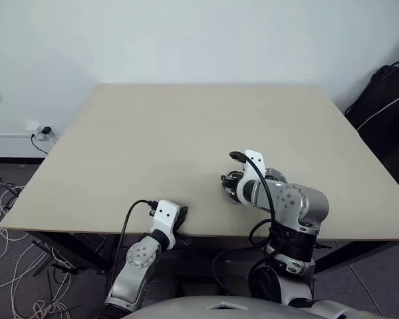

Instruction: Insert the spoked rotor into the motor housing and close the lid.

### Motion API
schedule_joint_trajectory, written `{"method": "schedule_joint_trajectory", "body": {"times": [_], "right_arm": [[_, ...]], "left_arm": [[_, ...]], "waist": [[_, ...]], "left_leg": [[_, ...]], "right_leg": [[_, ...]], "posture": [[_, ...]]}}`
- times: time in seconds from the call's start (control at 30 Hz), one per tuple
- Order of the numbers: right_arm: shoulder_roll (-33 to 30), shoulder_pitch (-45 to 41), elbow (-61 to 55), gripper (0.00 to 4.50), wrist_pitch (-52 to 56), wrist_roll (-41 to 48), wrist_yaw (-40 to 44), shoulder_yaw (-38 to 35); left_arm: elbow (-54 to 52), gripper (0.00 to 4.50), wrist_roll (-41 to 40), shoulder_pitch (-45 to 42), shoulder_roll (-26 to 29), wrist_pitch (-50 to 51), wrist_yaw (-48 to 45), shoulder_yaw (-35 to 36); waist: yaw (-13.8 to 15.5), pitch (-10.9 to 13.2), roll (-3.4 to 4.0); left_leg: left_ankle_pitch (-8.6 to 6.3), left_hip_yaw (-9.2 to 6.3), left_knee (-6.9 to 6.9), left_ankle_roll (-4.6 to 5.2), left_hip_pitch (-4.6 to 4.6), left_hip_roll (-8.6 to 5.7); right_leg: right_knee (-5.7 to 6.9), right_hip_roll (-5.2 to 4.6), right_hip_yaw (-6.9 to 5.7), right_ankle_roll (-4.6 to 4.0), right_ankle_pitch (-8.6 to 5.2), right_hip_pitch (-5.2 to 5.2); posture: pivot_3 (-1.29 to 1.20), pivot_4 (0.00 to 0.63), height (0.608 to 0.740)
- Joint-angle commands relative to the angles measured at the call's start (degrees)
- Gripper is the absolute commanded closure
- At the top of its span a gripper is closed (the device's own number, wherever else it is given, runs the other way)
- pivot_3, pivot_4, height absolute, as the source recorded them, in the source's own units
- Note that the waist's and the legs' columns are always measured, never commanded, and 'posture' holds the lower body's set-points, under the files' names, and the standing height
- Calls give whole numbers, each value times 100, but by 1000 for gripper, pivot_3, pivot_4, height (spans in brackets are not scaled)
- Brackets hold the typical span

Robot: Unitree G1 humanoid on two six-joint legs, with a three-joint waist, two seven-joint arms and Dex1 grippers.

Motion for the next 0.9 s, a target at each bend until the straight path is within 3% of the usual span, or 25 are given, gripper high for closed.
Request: {"method": "schedule_joint_trajectory", "body": {"times": [0.03, 0.23, 0.37, 0.7, 0.9], "right_arm": [[1349, -250, 20, 4469, 56, 479, -422, -329], [1410, -388, 546, 4470, 56, 996, -782, -183], [1542, -662, 860, 4470, 56, 1015, -790, -469], [1959, -1029, 1183, 1217, -163, 1668, -838, -694], [2244, -1210, 968, 1217, 49, 2673, -694, -851]], "left_arm": [[-125, 4500, -6, -29, -1, -35, 4, 17], [-129, 4500, -1, -43, 2, -24, 9, 22], [-121, 4500, 8, -45, -6, -23, 26, 21], [-83, 4500, 4, -78, 12, -26, 28, 26], [-85, 4500, 7, -71, 38, -36, 8, 18]], "waist": [[-3, 0, 1], [-8, -2, 2], [-9, -4, 3], [-10, -16, 14], [-11, -16, 15]], "left_leg": [[0, 0, 0, 0, 0, 0], [1, 0, 0, 2, 4, 1], [3, 0, 0, 6, 11, 1], [19, 0, 0, 33, 13, 1], [19, 0, 0, 34, 12, 1]], "right_leg": [[0, 0, 0, 0, 0, 0], [0, 2, 0, 0, 0, 4], [0, 4, 0, 0, 0, 12], [0, 4, -1, 2, 1, 15], [-1, 4, 0, 2, 1, 15]], "posture": [[0, 0, 740], [0, 0, 740], [0, 0, 740], [0, 0, 740], [0, 0, 740]]}}
